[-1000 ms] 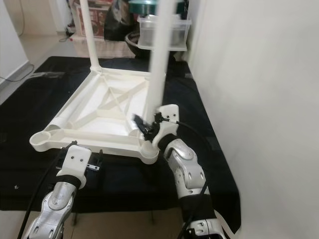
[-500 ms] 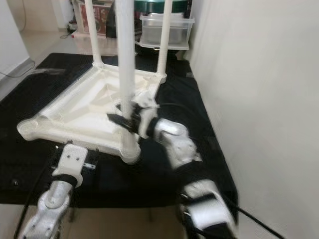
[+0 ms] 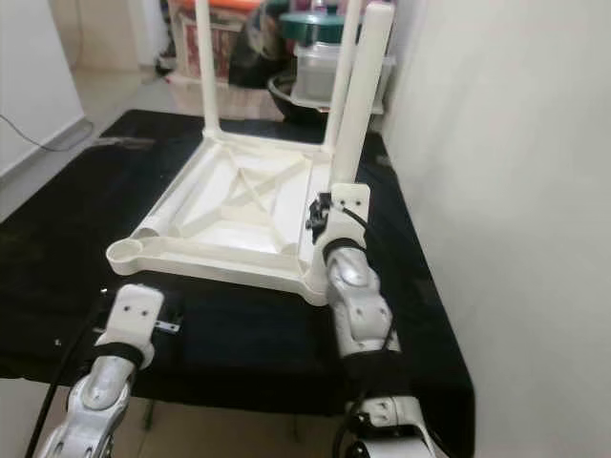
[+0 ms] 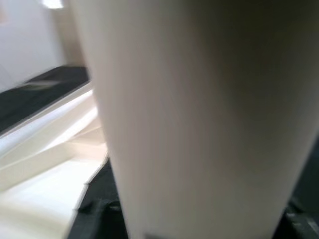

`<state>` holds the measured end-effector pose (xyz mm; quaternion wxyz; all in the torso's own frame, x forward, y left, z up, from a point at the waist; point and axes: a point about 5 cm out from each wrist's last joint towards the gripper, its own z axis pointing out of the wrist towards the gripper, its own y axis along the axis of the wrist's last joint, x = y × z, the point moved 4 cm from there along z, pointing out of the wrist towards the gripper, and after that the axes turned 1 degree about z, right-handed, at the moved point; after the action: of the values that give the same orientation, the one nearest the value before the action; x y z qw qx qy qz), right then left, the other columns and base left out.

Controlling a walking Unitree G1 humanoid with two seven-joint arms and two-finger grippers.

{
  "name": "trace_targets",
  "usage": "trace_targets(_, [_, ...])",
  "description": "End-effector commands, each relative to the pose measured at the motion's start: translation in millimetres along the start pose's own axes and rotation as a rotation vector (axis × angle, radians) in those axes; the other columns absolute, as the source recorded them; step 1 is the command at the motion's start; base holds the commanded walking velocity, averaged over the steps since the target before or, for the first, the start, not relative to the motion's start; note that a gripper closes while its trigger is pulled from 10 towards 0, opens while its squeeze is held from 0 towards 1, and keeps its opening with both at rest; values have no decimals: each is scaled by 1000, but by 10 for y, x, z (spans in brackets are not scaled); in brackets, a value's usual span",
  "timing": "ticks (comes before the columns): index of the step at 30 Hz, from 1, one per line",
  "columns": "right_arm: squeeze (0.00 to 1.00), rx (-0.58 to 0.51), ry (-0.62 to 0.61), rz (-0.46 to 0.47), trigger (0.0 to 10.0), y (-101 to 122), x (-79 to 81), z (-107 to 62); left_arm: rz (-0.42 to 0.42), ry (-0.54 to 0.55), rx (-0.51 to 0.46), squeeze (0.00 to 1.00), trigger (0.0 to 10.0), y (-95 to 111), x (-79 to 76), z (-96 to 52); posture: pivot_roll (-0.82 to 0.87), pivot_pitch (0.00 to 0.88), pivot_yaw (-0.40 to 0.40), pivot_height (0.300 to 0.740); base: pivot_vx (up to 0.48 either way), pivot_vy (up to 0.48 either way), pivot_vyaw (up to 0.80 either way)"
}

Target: Building children table

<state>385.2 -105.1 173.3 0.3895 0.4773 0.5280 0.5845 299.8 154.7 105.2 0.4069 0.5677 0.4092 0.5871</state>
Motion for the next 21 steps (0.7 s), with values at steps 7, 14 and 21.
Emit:
trace_targets(7, [0, -32, 779, -30, 10000, 221, 688, -101, 7, -17, 2, 0, 10000, -15, -22, 13, 44, 0, -59, 740, 0, 0, 0])
trace_targets(14, [0, 108, 978, -46, 0, -95, 866, -175, 9, -18, -7, 0, 10000, 14, -29, 38, 68, 0, -76, 740, 0, 0, 0])
trace_targets(21, [0, 262, -42, 4, 0, -475, -67, 321, 19, 15, -2, 0, 10000, -5, 76, 8, 85, 0, -94, 740, 0, 0, 0])
